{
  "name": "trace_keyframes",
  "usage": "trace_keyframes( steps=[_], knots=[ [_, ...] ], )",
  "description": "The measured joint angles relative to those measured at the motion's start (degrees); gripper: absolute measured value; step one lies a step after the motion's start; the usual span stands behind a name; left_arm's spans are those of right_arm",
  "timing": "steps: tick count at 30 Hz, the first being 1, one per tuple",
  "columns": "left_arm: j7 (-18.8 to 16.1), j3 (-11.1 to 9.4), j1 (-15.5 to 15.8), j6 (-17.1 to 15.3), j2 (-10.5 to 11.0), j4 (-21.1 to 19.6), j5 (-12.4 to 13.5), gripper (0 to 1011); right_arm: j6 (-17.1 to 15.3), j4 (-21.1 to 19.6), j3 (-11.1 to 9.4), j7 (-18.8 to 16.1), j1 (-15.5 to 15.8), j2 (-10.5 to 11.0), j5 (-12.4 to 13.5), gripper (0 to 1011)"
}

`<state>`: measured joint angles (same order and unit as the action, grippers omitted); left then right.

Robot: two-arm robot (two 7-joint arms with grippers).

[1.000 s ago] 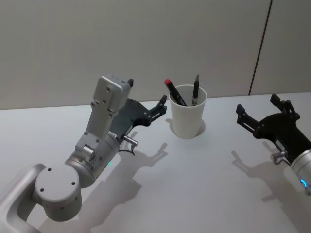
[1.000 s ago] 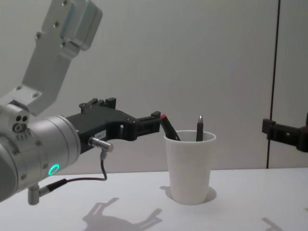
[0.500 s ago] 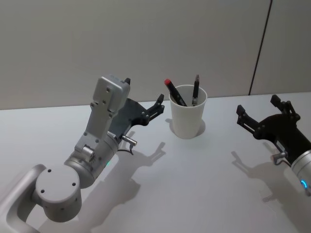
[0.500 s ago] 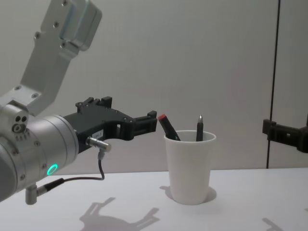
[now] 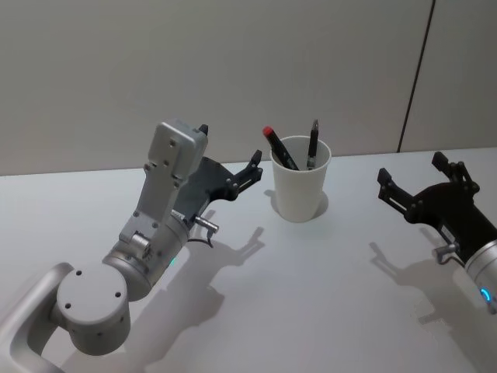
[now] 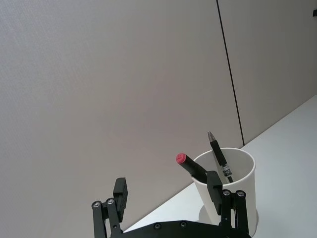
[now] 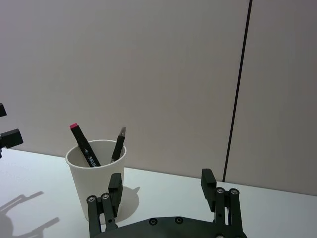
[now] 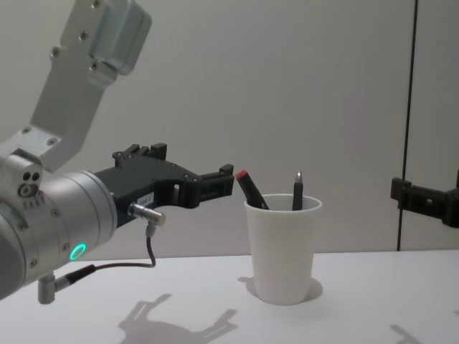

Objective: Place the pen into the pen holder.

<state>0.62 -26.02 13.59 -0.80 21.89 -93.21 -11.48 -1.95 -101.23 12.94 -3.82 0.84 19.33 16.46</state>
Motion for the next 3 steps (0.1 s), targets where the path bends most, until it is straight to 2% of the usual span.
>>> trace_keyframes(
  steps=[3],
  knots=[
    [0.0, 0.0, 0.0, 0.01, 0.0, 0.02, 0.0, 1001, 0.01, 0.0, 0.0, 0.0, 0.0, 0.0, 0.0, 1001]
  ],
)
